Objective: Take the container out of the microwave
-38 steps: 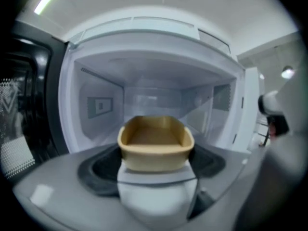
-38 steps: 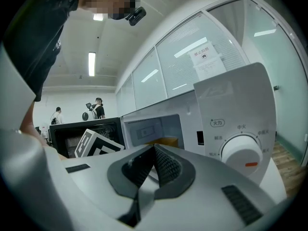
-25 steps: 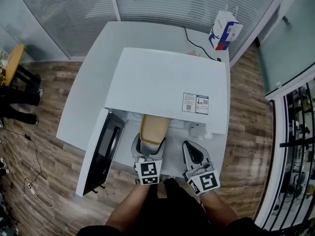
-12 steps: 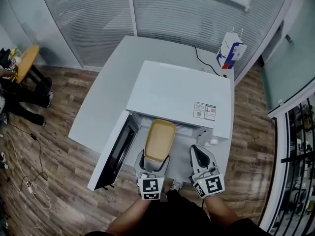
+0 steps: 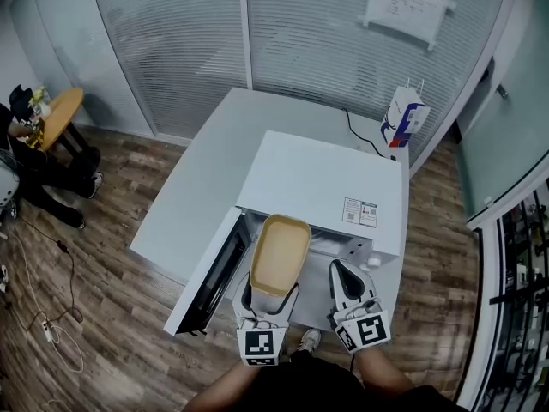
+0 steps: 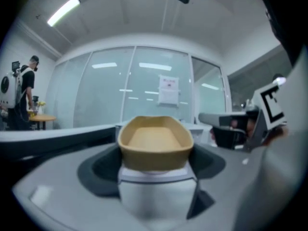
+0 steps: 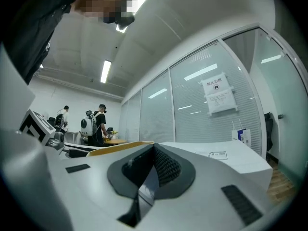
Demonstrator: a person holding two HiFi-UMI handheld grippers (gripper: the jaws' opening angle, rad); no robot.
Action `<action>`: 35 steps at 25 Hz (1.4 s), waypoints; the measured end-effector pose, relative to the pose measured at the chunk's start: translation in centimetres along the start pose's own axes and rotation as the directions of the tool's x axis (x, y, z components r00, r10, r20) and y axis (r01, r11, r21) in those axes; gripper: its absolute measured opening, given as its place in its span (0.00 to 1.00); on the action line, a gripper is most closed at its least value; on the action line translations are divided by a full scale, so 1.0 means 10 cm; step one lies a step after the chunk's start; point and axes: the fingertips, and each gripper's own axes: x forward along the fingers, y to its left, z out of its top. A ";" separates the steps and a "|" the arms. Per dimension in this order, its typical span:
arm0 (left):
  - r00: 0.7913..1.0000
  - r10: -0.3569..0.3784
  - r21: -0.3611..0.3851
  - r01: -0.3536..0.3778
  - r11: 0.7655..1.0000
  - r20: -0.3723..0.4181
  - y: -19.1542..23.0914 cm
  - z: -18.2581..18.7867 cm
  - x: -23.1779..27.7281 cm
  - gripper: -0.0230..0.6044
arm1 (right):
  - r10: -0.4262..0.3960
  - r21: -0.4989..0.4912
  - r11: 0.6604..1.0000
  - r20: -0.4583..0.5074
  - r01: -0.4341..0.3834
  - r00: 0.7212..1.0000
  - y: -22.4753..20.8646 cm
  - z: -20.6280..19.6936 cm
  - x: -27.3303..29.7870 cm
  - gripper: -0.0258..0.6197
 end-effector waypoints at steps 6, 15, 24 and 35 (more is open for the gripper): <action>0.996 0.013 0.008 -0.013 1.000 0.088 0.02 0.41 0.07 0.74 | -0.033 -0.033 0.999 0.076 0.035 0.997 -0.06 0.35 0.02 0.04; 0.978 0.017 0.034 -0.024 0.999 0.206 0.07 1.02 0.17 0.74 | -0.094 -0.071 0.992 0.168 0.107 0.981 -0.22 0.78 -0.07 0.04; 0.969 0.011 0.048 -0.023 0.999 0.245 0.05 1.27 0.21 0.74 | -0.107 -0.118 0.984 0.184 0.130 0.977 -0.30 1.00 -0.14 0.04; 0.965 0.003 0.028 -0.010 1.000 0.263 -0.03 1.31 0.26 0.74 | -0.127 -0.111 0.983 0.182 0.148 0.975 -0.34 1.01 -0.17 0.04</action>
